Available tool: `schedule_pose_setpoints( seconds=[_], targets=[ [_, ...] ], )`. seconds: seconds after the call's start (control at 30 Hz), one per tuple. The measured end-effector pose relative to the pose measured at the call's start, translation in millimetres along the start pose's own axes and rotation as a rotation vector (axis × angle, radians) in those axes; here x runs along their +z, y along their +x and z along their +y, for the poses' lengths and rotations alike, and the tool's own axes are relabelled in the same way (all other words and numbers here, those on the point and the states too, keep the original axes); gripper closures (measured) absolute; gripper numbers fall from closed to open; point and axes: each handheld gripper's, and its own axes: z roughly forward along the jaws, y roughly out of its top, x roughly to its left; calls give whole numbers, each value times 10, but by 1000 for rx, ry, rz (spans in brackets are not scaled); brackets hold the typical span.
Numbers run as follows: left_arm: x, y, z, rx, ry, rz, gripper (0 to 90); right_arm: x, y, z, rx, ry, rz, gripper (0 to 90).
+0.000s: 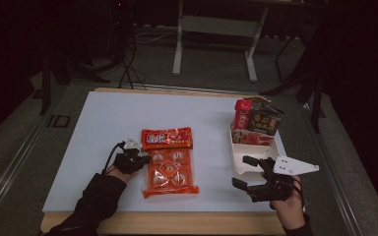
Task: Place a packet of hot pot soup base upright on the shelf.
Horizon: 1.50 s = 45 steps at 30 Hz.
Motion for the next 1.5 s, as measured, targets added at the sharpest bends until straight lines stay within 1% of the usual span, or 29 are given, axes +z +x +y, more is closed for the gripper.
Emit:
schedule_pose_setpoints(
  seconds=[0.1, 0.17, 0.2, 0.23, 0.3, 0.37, 0.47, 0.5, 0.53, 0.63, 0.7, 0.73, 0.87, 0.93, 1.03, 1.1, 1.13, 1.17, 1.2, 1.23, 1.3, 1.33, 1.37, 1.43, 1.5],
  targets=[
    [22, -3, 21, -6, -4, 18, 900, -3, 9, -1, -6, 0, 4, 155],
    [28, -30, 18, 4, -5, 31, 900, -1, 13, -3, -8, 1, 3, 155],
    [30, -41, 22, 8, -4, 30, 900, 1, 9, -4, -9, 1, 4, 155],
    [34, -52, 25, 1, -3, 29, 900, 4, 5, -5, -5, -1, 5, 155],
    [42, -64, 30, 8, -2, 29, 900, 7, 5, -4, -3, 1, 6, 155],
    [81, -109, 54, 18, -3, 20, 900, 13, 11, -2, -7, 2, 6, 155],
    [125, -179, 68, 25, -12, 25, 900, 11, 13, -3, -11, 7, 5, 155],
    [125, -179, 68, 25, -12, 25, 900, 11, 13, -3, -11, 7, 5, 155],
    [151, -224, 88, 29, -9, 4, 900, 8, 12, -4, -13, 7, 5, 155],
    [191, -314, 114, 46, -1, -16, 900, 1, 2, -6, -9, 1, 4, 155],
    [222, -367, 127, 51, -1, -31, 900, -2, 1, -7, -10, 2, 5, 155],
    [240, -401, 138, 62, 0, -30, 900, -4, 0, -7, -10, 2, 5, 155],
    [288, -479, 167, 67, 1, -47, 900, -15, -7, -7, -7, -3, 6, 173],
    [300, -500, 172, 68, 3, -62, 900, -17, -10, -8, -8, -5, 4, 173],
    [299, -507, 171, 78, 1, -68, 900, -12, -11, -7, -17, -9, 2, 174],
    [285, -473, 174, 67, -1, -92, 900, -13, -11, -5, -26, -11, 4, 194],
    [265, -455, 173, 55, -15, -104, 900, -15, -13, -4, -28, -13, 4, 196],
    [255, -448, 175, 54, -17, -110, 900, -21, -17, -2, -32, -17, 4, 203],
    [231, -445, 178, 58, -35, -122, 899, -25, -20, -2, -35, -23, 6, 204],
    [209, -446, 183, 61, -47, -122, 895, -33, -24, -1, -35, -31, 8, 204],
    [142, -437, 213, 59, -76, -136, 837, -43, -26, 1, -40, -39, 0, 204],
    [120, -435, 226, 60, -81, -132, 804, -49, -27, -1, -44, -45, -5, 199],
    [75, -422, 250, 55, -95, -145, 772, -52, -25, -2, -44, -43, -9, 197],
    [30, -403, 275, 59, -111, -151, 753, -50, -20, -4, -51, -30, -25, 189],
    [-8, -365, 296, 46, -129, -156, 660, -45, -12, -5, -55, -23, -36, 178]
  ],
)
